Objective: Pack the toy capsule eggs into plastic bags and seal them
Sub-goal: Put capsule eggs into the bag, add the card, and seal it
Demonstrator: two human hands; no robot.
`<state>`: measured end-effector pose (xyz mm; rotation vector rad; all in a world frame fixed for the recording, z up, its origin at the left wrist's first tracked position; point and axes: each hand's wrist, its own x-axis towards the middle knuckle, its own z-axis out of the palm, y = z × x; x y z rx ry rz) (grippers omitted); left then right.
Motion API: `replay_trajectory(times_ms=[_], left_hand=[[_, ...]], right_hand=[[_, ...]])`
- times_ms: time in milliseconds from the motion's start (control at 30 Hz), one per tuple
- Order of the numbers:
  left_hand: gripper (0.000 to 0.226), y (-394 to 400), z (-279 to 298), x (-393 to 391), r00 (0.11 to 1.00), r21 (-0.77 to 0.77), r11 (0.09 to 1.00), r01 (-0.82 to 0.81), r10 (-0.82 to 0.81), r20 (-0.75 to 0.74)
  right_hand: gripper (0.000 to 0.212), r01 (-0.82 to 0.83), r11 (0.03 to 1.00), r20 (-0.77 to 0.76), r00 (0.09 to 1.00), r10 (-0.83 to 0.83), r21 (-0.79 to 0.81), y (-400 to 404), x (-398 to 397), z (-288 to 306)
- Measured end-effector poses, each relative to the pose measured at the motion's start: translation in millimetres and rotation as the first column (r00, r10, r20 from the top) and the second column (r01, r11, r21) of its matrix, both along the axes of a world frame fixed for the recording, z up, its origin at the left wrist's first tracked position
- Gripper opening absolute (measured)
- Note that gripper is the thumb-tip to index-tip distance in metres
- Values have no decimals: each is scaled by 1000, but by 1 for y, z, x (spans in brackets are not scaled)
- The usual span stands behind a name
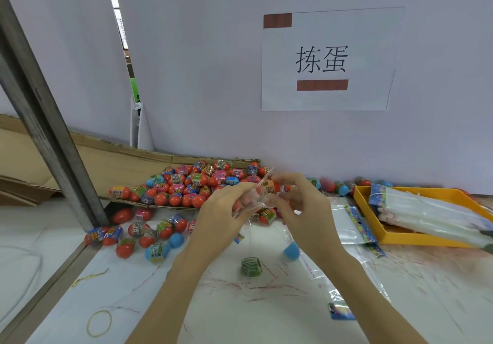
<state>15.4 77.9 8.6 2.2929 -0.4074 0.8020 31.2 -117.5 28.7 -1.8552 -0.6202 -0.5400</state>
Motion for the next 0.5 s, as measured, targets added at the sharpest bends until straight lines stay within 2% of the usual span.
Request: replay_trajectory(times_ms=[167,500], left_hand=[[47,-1,3,-2,999,-16,999,37,-37,-10],[39,-7,7,-8,999,30,999,33,-33,-7]], right_hand=[[26,-46,995,51,997,50,-84,1,1,-3],[19,-188,981,-126,975,182,-44,9,-3,-7]])
